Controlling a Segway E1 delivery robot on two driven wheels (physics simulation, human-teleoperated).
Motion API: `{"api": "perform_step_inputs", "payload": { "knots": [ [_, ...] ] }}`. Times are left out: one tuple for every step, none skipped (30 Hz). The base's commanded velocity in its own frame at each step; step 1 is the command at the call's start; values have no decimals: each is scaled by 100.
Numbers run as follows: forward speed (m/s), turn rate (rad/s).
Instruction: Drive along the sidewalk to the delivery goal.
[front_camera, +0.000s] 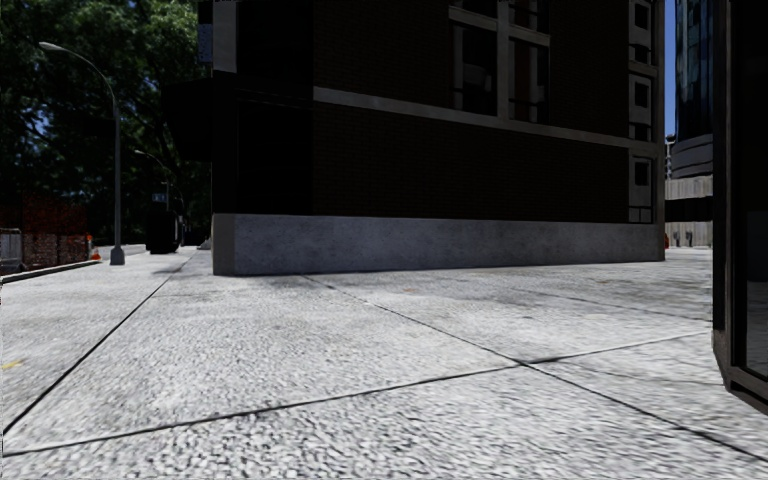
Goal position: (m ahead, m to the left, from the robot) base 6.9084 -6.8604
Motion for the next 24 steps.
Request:
{"api": "perform_step_inputs", "payload": {
  "knots": [
    [200, -41],
    [200, -41],
    [200, -41],
    [200, -41],
    [200, -41],
    [200, -41],
    [200, -41],
    [200, -41],
    [200, -41],
    [200, -41],
    [200, -41],
    [200, -41],
    [200, -41],
    [200, -41],
    [200, -41],
    [200, -41],
    [200, -41],
    [200, -42],
    [200, -42],
    [200, -43],
    [200, -43],
    [200, -43],
    [200, -43],
    [200, -43]
  ]
}}
